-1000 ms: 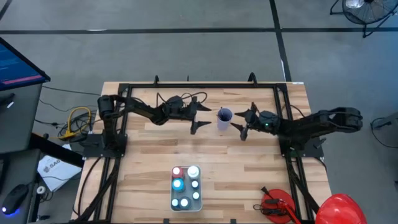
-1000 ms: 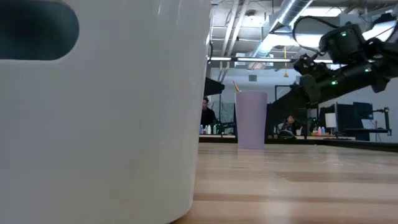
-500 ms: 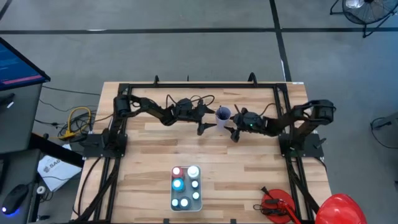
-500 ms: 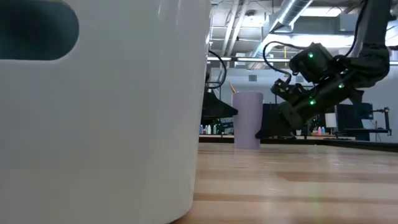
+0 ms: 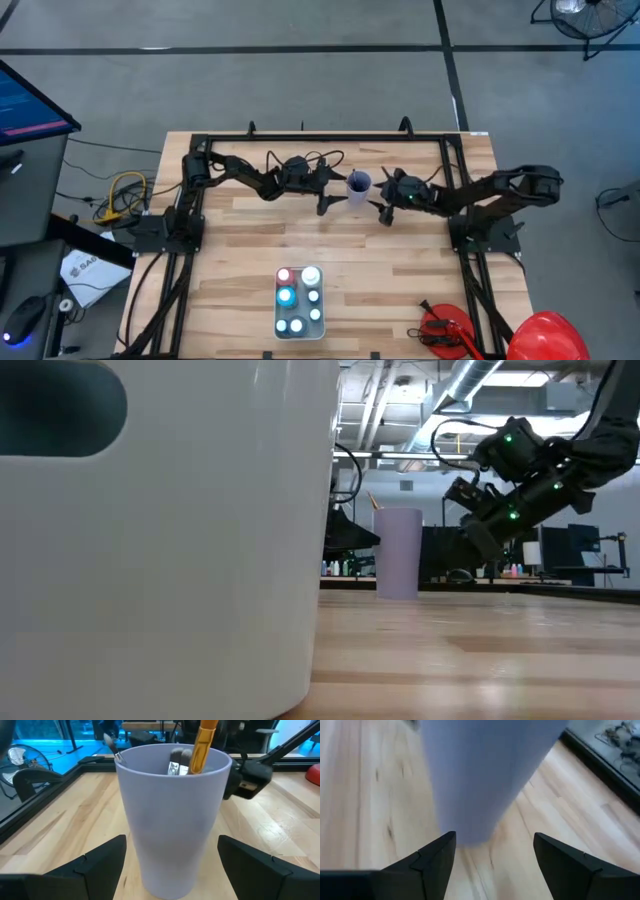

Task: Pick & Place Paint Supplies
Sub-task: Move the violet cup from the top to the center of the table

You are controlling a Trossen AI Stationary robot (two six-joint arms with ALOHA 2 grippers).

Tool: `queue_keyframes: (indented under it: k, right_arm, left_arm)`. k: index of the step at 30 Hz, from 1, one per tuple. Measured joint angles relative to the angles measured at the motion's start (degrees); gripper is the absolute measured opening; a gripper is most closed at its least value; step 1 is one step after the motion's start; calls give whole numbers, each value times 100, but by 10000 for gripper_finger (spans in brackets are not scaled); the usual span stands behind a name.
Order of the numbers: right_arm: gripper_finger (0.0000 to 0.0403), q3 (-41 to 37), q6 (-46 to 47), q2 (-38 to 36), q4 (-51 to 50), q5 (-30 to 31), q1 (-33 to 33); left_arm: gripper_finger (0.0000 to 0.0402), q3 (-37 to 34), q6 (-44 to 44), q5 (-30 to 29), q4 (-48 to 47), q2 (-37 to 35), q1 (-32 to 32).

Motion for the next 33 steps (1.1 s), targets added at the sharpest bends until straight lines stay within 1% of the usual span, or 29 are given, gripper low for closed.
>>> queue_keyframes:
  k: [1, 2, 5, 8, 11, 13, 17, 19, 21, 23, 26, 27, 28, 33]
  right_arm:
    - [260, 0, -215, -62, -201, -1, -23]
    - [260, -13, -200, -111, -313, -3, -35]
    - [260, 0, 490, -230, -374, -64, -92]
    - [260, -9, 331, -347, -717, -674, -128]
    - [260, -9, 327, -345, -585, -1358, -344]
    - [260, -83, 329, -330, -137, -1655, -569]
    - [260, -611, 407, -109, 1413, -2199, -1093]
    - [260, -867, 500, 34, 2141, -2296, -1394]
    - [260, -1055, 611, 209, 2529, -2463, -1671]
    - [260, -1108, 591, 388, 2935, -2907, -1902]
    - [260, -1026, 311, 755, 3455, -4109, -2176]
    - [260, -959, 305, 888, 3641, -4405, -2237]
    - [260, -882, 307, 1019, 3800, -4531, -2283]
    - [260, -479, 240, 1773, 3879, -4507, -2396]
  left_arm:
    - [310, 0, 0, -1, 0, -1, 0]
    - [310, 0, -2, 0, 0, -2, 0]
    - [310, 0, -2, 0, 0, -5, 0]
    - [310, 0, -9, 0, 0, -7, 0]
    - [310, -2, -11, 0, -2, -9, -9]
    - [310, -2, -11, 2, -4, -9, -15]
    - [310, -7, -18, 2, -66, -9, -15]
    - [310, -9, -18, 2, -111, -9, -15]
    - [310, -9, -17, 2, -116, -9, -15]
    - [310, -9, 26, 2, -118, -9, -13]
    - [310, -9, 68, 2, -114, -11, -14]
    - [310, -9, 69, 2, -111, -11, -15]
    - [310, -9, 84, 2, -106, -11, -13]
    - [310, 28, 113, 0, -71, -11, -11]
